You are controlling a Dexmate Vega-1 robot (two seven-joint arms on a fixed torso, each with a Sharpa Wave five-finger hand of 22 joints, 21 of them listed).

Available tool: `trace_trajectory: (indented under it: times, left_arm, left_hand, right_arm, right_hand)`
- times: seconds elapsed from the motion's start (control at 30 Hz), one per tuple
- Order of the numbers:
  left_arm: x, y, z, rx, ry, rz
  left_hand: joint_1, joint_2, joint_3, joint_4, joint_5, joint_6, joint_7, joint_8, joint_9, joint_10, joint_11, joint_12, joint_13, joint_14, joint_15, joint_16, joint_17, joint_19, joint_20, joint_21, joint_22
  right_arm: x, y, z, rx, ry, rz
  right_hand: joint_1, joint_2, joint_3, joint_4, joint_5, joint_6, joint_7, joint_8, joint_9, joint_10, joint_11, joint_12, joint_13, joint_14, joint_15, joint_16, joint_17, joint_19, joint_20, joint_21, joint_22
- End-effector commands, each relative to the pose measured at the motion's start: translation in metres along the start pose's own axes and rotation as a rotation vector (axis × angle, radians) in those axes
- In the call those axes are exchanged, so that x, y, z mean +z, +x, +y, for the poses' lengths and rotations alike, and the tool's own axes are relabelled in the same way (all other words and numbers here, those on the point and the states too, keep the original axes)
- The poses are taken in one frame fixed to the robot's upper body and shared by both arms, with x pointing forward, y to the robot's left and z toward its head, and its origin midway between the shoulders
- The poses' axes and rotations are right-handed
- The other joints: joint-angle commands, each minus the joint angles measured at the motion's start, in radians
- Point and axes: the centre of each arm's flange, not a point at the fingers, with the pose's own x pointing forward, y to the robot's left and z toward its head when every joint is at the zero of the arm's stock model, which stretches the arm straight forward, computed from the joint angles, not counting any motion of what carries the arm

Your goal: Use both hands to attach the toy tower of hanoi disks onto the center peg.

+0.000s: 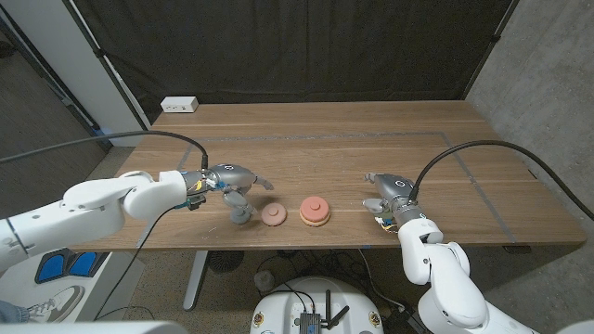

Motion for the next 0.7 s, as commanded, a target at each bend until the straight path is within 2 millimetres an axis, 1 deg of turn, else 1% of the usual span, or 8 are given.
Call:
trace_trajectory:
  times: [0.03, 0.13, 0.17, 0.23, 0.47, 0.53, 0.7]
  left_arm:
    - [0.005, 0.010, 0.000, -0.074, 0.061, -0.023]
    - [0.006, 0.012, 0.000, -0.083, 0.075, -0.034]
    - [0.007, 0.013, 0.000, -0.087, 0.079, -0.038]
    - [0.008, 0.015, 0.000, -0.092, 0.091, -0.044]
    - [0.009, 0.019, -0.001, -0.094, 0.099, -0.050]
    - [0.009, 0.020, -0.002, -0.084, 0.092, -0.056]
    - [0.010, 0.021, -0.005, -0.079, 0.079, -0.071]
  left_hand:
    - [0.018, -0.016, -0.006, -0.002, 0.004, -0.050, 0.020, 0.000, -0.002, -0.043, 0.011, -0.002, -0.004, -0.017, -0.062, -0.003, -0.004, -0.016, -0.141, 0.007, 0.001]
    - [0.022, -0.020, -0.009, -0.001, 0.003, -0.071, 0.024, 0.000, -0.003, -0.062, 0.017, -0.002, -0.005, -0.024, -0.062, -0.004, -0.007, -0.023, -0.140, 0.008, 0.001]
    - [0.024, -0.025, -0.012, 0.001, 0.002, -0.096, 0.028, 0.001, -0.004, -0.091, 0.027, -0.004, -0.008, -0.032, -0.062, -0.005, -0.010, -0.030, -0.139, 0.009, 0.000]
    - [0.024, -0.030, -0.016, 0.002, 0.000, -0.111, 0.029, 0.001, -0.004, -0.103, 0.029, -0.003, -0.009, -0.038, -0.062, -0.006, -0.013, -0.039, -0.139, 0.008, 0.000]
    - [0.023, -0.031, -0.018, 0.005, -0.001, -0.108, 0.029, 0.009, -0.005, -0.102, 0.027, 0.004, -0.010, -0.045, -0.062, -0.008, -0.016, -0.042, -0.138, 0.009, -0.001]
    - [0.023, -0.030, -0.020, 0.007, -0.002, -0.094, 0.027, 0.017, -0.005, -0.090, 0.025, 0.012, -0.012, -0.046, -0.062, -0.007, -0.017, -0.038, -0.138, 0.011, -0.002]
    - [0.027, -0.027, -0.020, 0.007, -0.002, -0.078, 0.024, 0.026, -0.006, -0.069, 0.020, 0.022, -0.013, -0.037, -0.062, 0.002, -0.013, -0.028, -0.140, 0.017, -0.002]
  right_arm:
    - [0.003, -0.001, -0.002, 0.000, -0.005, -0.003]
    - [0.003, -0.001, -0.002, 0.002, -0.005, -0.004]
    - [0.003, 0.000, -0.002, 0.003, -0.005, -0.002]
    - [0.003, 0.000, -0.002, 0.003, -0.005, 0.000]
    - [0.001, 0.002, -0.001, 0.002, 0.000, 0.002]
    - [0.001, 0.003, -0.001, 0.003, 0.001, 0.003]
    - [0.001, 0.004, -0.002, 0.003, -0.003, -0.002]
  right_hand:
    - [-0.004, 0.003, 0.005, 0.004, 0.006, 0.010, 0.000, -0.001, 0.004, 0.012, -0.001, 0.000, 0.003, 0.006, -0.068, -0.001, 0.001, -0.001, -0.108, 0.009, 0.000]
    - [-0.004, 0.003, 0.005, 0.004, 0.006, 0.011, 0.000, -0.001, 0.004, 0.013, -0.001, 0.000, 0.003, 0.010, -0.068, 0.002, 0.005, -0.001, -0.108, 0.009, 0.000]
    - [-0.004, 0.003, 0.005, 0.004, 0.007, 0.010, -0.001, -0.002, 0.004, 0.014, 0.000, -0.001, 0.003, 0.005, -0.068, -0.004, -0.001, -0.002, -0.108, 0.009, 0.000]
    - [-0.004, 0.004, 0.005, 0.005, 0.007, 0.009, -0.002, -0.003, 0.004, 0.013, -0.003, -0.001, 0.004, 0.008, -0.068, -0.003, 0.001, -0.002, -0.108, 0.009, 0.000]
    - [-0.005, 0.004, 0.004, 0.005, 0.008, 0.011, -0.001, -0.003, 0.004, 0.013, -0.001, -0.002, 0.004, 0.007, -0.068, -0.006, 0.000, -0.003, -0.108, 0.009, 0.000]
    - [-0.005, 0.004, 0.004, 0.005, 0.008, 0.011, -0.002, -0.004, 0.004, 0.014, -0.003, -0.002, 0.004, 0.006, -0.068, -0.007, -0.001, -0.003, -0.108, 0.009, -0.001]
    - [-0.004, 0.004, 0.004, 0.004, 0.009, 0.012, -0.004, -0.004, 0.004, 0.014, -0.002, -0.002, 0.004, 0.009, -0.069, -0.007, 0.000, -0.004, -0.108, 0.009, -0.001]
